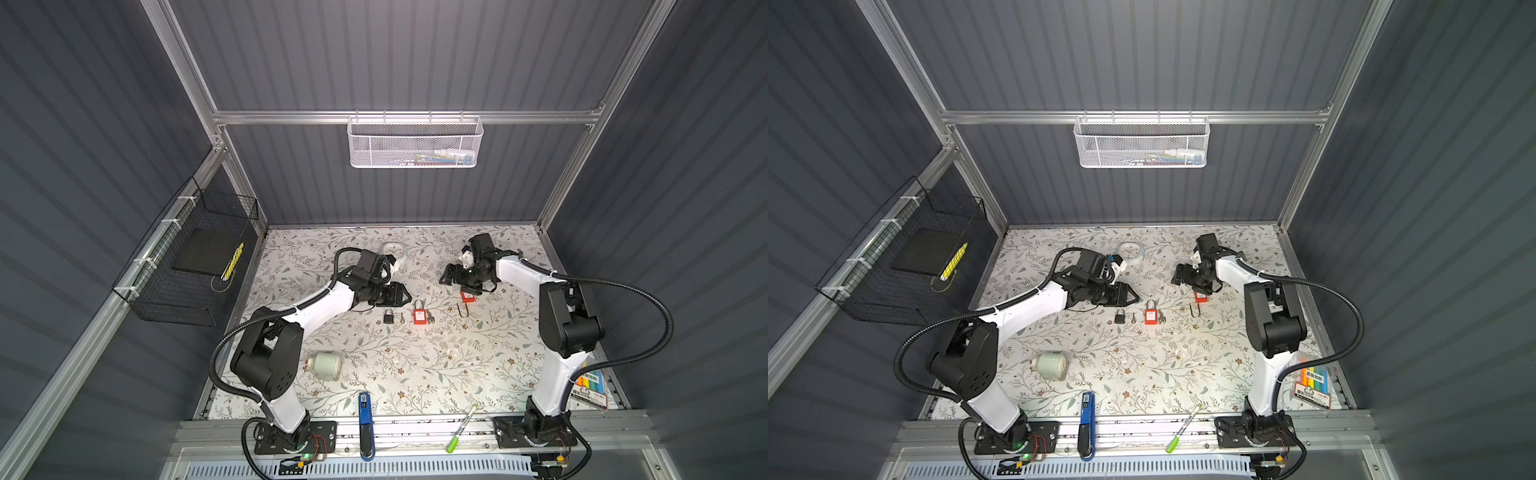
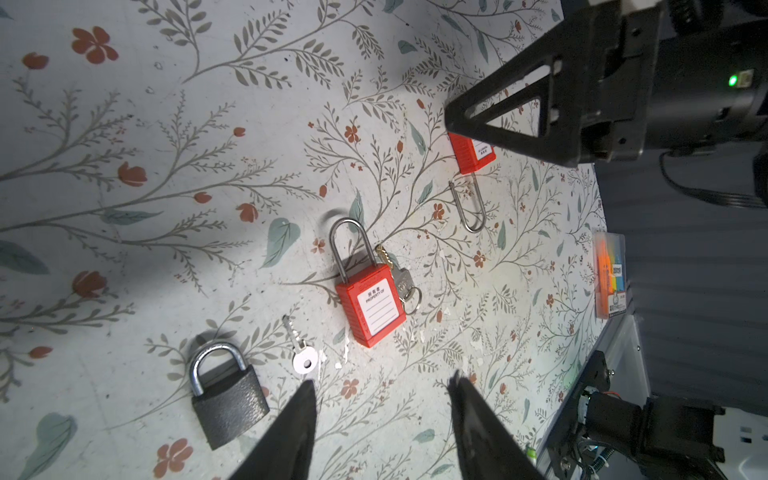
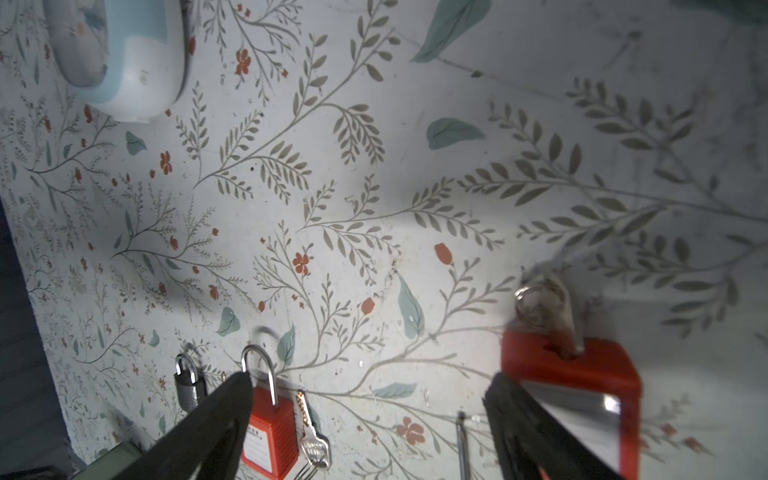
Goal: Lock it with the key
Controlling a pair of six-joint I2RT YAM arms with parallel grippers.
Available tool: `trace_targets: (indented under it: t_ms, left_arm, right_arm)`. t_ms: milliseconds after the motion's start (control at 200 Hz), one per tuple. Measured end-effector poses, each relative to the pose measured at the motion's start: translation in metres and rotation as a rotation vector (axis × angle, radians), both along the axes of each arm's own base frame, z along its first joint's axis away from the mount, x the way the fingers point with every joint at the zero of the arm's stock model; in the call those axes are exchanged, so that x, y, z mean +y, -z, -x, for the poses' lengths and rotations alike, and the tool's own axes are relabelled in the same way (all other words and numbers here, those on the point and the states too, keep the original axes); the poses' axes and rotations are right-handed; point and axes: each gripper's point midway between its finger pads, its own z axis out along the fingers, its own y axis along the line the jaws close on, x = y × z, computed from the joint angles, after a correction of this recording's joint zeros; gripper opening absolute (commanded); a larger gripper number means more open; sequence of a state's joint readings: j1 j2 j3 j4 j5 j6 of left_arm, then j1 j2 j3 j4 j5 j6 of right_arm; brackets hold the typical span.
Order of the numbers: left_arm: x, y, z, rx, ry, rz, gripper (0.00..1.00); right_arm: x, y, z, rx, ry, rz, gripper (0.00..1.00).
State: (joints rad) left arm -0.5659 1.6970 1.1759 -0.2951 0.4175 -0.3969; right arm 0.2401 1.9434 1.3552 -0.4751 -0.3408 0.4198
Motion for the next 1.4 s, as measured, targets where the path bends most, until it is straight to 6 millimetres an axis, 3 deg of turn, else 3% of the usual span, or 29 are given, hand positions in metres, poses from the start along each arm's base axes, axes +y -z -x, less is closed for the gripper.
trace_targets:
  t_ms: [420, 865, 1090, 1401]
  left_arm:
    - [0.0, 0.001, 0.001, 0.003, 0.0, -0.003, 0.54]
    - [0.0, 0.0, 0.001, 0.003, 0.0, -0.002, 0.54]
    - [0.0, 0.0, 0.001, 0.003, 0.0, -0.002, 0.54]
    - [0.0, 0.0, 0.001, 0.003, 0.0, -0.002, 0.54]
  right_arm:
    - [-0.036, 0.015, 0.001, 0.042, 0.145, 0.164, 0.92]
    - [-0.089, 0.008, 0.026, 0.064, 0.258, 0.198, 0.93]
    - [-0.096, -0.005, 0.022, 0.023, 0.248, 0.196, 0.94]
    - [-0.116, 0.003, 0.022, 0.047, 0.291, 0.215, 0.94]
